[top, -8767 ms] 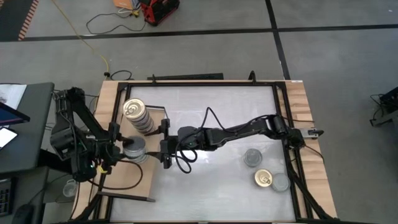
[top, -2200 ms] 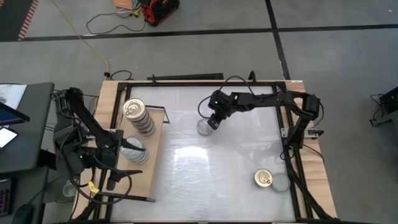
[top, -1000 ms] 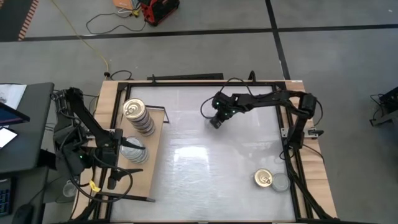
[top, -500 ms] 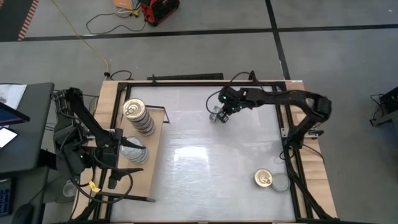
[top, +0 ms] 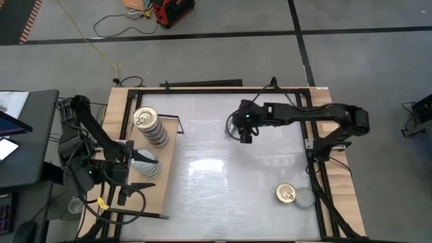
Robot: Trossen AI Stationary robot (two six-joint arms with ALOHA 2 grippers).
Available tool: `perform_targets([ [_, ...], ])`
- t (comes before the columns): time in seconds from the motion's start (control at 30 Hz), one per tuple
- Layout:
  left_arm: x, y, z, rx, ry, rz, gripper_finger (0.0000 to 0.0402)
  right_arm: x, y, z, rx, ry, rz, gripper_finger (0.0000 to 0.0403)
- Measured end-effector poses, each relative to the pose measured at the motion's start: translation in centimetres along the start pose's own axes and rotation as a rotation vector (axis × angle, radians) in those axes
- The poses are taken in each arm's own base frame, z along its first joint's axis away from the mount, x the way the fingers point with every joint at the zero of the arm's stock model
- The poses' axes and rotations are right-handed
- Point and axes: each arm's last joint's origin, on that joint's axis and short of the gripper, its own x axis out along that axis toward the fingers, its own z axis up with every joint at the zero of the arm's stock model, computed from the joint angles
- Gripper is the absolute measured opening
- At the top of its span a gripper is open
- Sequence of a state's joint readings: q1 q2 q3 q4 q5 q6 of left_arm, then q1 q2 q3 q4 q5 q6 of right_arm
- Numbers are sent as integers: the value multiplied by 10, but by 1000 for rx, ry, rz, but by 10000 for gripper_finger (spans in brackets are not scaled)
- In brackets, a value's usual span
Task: Stack canned seafood by type on shelf
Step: Stack the green tuna can on top of the green tuna can on the shelf
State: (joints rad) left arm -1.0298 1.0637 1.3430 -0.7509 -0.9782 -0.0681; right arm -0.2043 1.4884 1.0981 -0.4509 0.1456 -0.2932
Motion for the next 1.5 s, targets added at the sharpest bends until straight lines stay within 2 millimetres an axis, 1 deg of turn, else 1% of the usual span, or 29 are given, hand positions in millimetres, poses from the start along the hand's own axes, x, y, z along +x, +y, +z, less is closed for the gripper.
perform_targets([
  [0.1, 0, 0, 0, 0, -1, 6, 306, 17, 5, 6, -80, 21, 47, 305],
  [0.17, 0, 0, 0, 1, -1, 21, 306, 25, 7, 13, -137, 40, 62, 340],
  [0.23, 0, 1, 0, 0, -2, 31, 306, 33, 6, 20, -189, 58, 84, 359],
  [0.33, 0, 1, 0, -20, -2, 32, 306, 41, 4, 33, -230, 92, 169, 360],
  [0.43, 0, 1, 0, -44, -2, 32, 306, 50, 5, 41, -275, 141, 252, 349],
  [0.63, 0, 1, 0, -51, -3, 32, 306, 81, 9, 47, -388, 223, 312, 337],
  [0.77, 0, 1, 0, -69, -3, 32, 306, 93, 8, 42, -418, 313, 314, 334],
  [0.87, 0, 1, 0, -86, -2, 28, 306, 93, 8, 36, -464, 371, 322, 325],
  [0.97, 0, 0, 0, -92, 1, 9, 306, 94, 3, 36, -476, 370, 287, 303],
  [1.13, -2, -3, -5, -50, 40, -60, 306, 96, -3, 34, -436, 371, 288, 249],
  [1.3, -5, -5, -6, -22, 36, -79, 306, 114, 1, 23, -421, 424, 322, 179],
  [1.37, -5, -5, -6, -4, 31, -61, 306, 117, 2, 22, -423, 431, 328, 152],
  [1.5, -5, -4, -6, -1, 27, -33, 306, 115, 2, 23, -391, 430, 317, 151],
])
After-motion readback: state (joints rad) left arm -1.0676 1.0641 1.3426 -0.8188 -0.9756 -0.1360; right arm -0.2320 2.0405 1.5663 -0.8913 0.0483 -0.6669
